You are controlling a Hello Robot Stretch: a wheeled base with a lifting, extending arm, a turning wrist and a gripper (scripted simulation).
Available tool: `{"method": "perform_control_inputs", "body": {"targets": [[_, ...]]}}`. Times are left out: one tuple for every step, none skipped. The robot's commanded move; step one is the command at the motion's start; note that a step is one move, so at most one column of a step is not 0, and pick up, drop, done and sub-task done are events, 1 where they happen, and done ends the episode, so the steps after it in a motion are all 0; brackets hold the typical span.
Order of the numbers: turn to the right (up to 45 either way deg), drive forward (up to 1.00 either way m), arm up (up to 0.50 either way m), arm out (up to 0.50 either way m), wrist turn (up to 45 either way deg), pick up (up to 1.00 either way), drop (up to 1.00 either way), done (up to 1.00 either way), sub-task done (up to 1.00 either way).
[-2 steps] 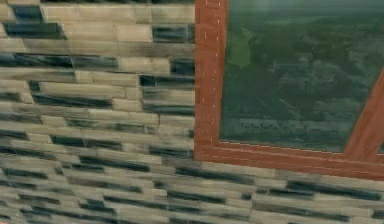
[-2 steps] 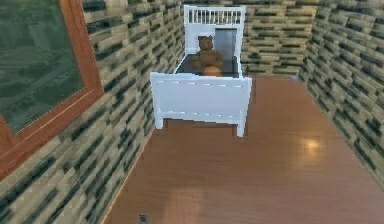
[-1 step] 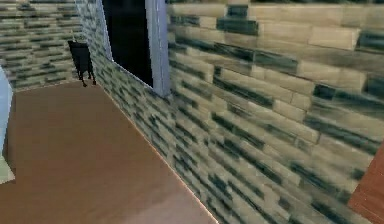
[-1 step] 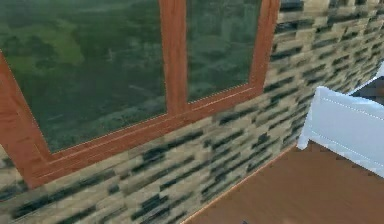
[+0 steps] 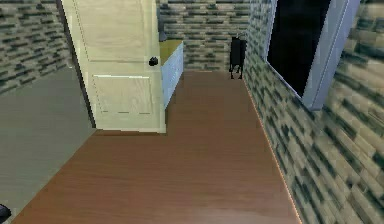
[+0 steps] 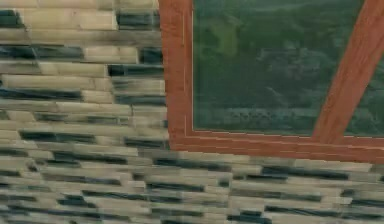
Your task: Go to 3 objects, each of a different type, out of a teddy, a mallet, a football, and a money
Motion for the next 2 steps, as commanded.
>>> {"method": "perform_control_inputs", "body": {"targets": [[0.0,0.60,0.00,0.00,0.0,0.00,0.00,0.00,0.00],[-39.0,0.00,0.00,0.00,0.0,0.00,0.00,0.00,0.00]]}}
